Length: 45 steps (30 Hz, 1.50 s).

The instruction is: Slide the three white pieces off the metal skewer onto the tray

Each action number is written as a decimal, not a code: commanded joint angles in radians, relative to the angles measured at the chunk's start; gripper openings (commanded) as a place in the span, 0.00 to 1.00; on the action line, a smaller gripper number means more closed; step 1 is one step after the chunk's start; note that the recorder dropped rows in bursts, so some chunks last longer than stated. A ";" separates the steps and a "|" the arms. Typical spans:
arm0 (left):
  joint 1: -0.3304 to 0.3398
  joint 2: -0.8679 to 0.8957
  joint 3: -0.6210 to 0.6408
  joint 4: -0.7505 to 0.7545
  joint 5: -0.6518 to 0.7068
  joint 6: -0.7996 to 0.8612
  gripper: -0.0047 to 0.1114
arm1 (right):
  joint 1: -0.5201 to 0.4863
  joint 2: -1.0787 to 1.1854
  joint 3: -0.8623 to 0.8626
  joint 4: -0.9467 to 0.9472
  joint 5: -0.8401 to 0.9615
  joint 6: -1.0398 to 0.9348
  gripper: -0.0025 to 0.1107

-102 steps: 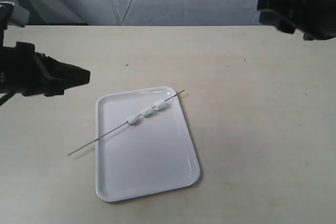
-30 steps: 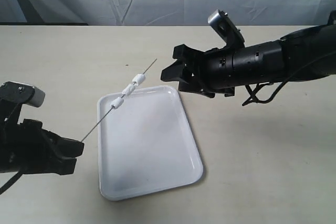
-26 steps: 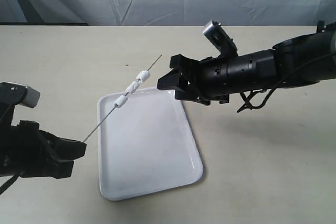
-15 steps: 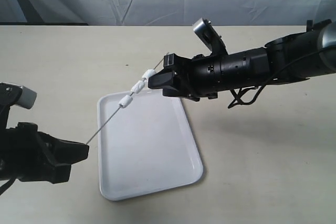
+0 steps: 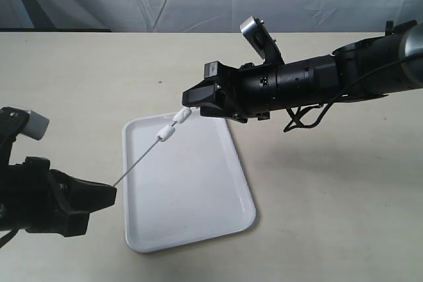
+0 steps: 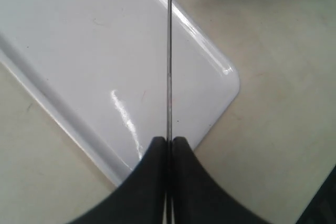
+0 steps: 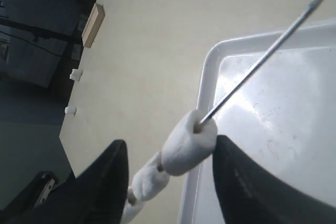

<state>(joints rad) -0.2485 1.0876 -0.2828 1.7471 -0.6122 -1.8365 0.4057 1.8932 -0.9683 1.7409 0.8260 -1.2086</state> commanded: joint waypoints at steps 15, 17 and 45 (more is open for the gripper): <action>-0.003 -0.006 0.003 -0.003 0.012 0.005 0.04 | 0.003 0.001 -0.004 0.004 -0.038 -0.010 0.15; -0.003 -0.006 0.003 -0.003 0.005 0.005 0.04 | 0.003 0.001 -0.004 0.004 -0.040 -0.010 0.15; -0.003 -0.006 0.076 -0.003 0.004 -0.056 0.04 | 0.003 0.001 -0.233 0.004 -0.171 -0.010 0.15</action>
<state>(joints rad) -0.2485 1.0854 -0.2111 1.7448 -0.6057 -1.8799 0.4110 1.8947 -1.1804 1.7333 0.6741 -1.2111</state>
